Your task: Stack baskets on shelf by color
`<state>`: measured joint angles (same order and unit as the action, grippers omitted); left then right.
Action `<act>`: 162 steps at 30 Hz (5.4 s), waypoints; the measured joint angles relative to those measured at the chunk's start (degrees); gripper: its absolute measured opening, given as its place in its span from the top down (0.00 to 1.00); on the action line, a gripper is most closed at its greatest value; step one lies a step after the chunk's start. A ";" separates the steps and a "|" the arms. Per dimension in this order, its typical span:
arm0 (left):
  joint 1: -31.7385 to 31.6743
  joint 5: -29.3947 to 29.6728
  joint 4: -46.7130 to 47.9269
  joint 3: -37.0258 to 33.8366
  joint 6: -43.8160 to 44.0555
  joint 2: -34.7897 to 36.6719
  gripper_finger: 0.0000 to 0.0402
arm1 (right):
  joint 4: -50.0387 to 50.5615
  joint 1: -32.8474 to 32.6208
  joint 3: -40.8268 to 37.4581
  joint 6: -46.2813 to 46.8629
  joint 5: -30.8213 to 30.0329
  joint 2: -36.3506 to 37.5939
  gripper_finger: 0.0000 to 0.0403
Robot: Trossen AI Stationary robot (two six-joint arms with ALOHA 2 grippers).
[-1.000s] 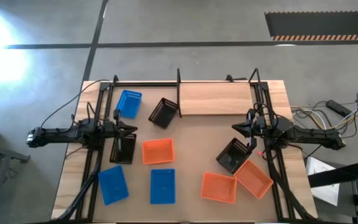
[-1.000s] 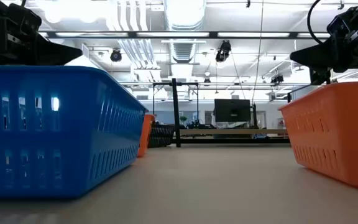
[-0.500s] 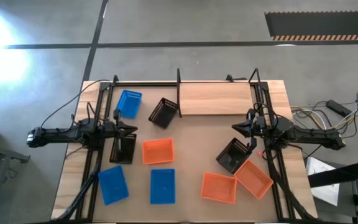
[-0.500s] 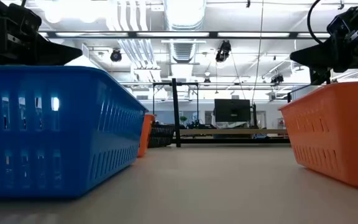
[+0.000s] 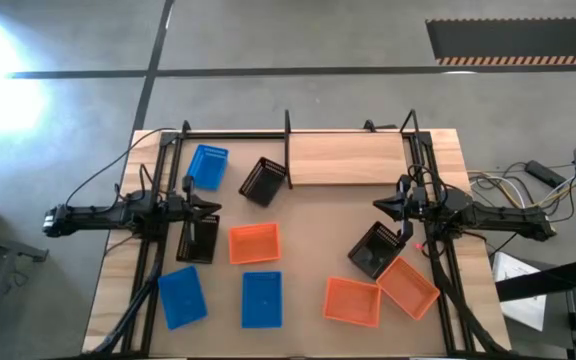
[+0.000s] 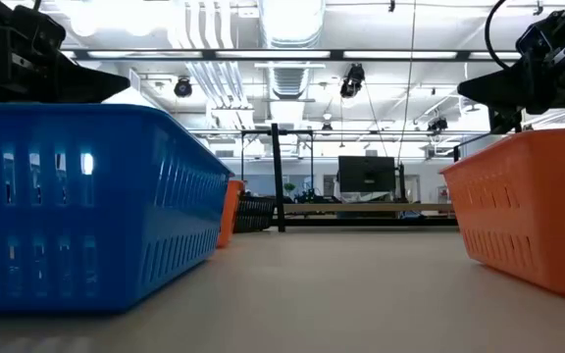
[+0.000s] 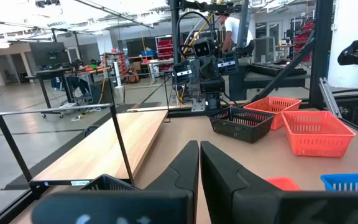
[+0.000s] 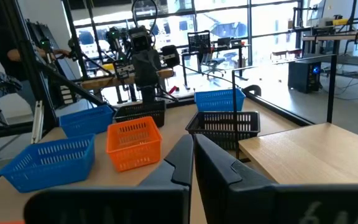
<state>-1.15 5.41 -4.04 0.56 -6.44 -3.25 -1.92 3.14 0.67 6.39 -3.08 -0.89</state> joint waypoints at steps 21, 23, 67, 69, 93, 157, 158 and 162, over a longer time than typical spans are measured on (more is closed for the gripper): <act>0.00 -0.01 -0.02 0.01 0.00 0.00 1.00 | -8.78 0.02 0.00 4.02 0.03 -0.02 0.98; -0.02 -0.02 0.00 0.02 0.02 -0.01 1.00 | -10.22 0.02 0.00 2.82 -0.09 -0.09 0.98; 0.00 -0.02 0.00 0.02 0.00 0.00 1.00 | 61.73 -21.29 71.54 57.32 3.60 -87.31 0.59; 0.00 -0.02 0.00 0.02 0.01 0.00 1.00 | 65.35 -22.45 72.64 59.20 3.86 -89.88 0.60; -0.02 0.00 0.00 0.02 0.02 0.00 1.00 | 65.22 -24.89 73.09 58.53 3.51 -95.84 0.67; -0.01 0.00 -0.01 0.01 0.02 0.00 1.00 | 47.38 13.42 92.20 -26.51 -10.44 -106.76 0.97; -0.02 0.00 0.00 0.01 0.00 -0.01 1.00 | 47.42 13.42 92.26 -26.53 -10.44 -106.77 0.96; 0.00 0.00 0.00 0.02 0.02 -0.02 1.00 | 47.37 13.42 92.32 -26.48 -10.45 -106.77 0.89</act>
<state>-1.15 5.41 -4.03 0.58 -6.42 -3.27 45.45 16.56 92.99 -20.09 -13.52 -107.66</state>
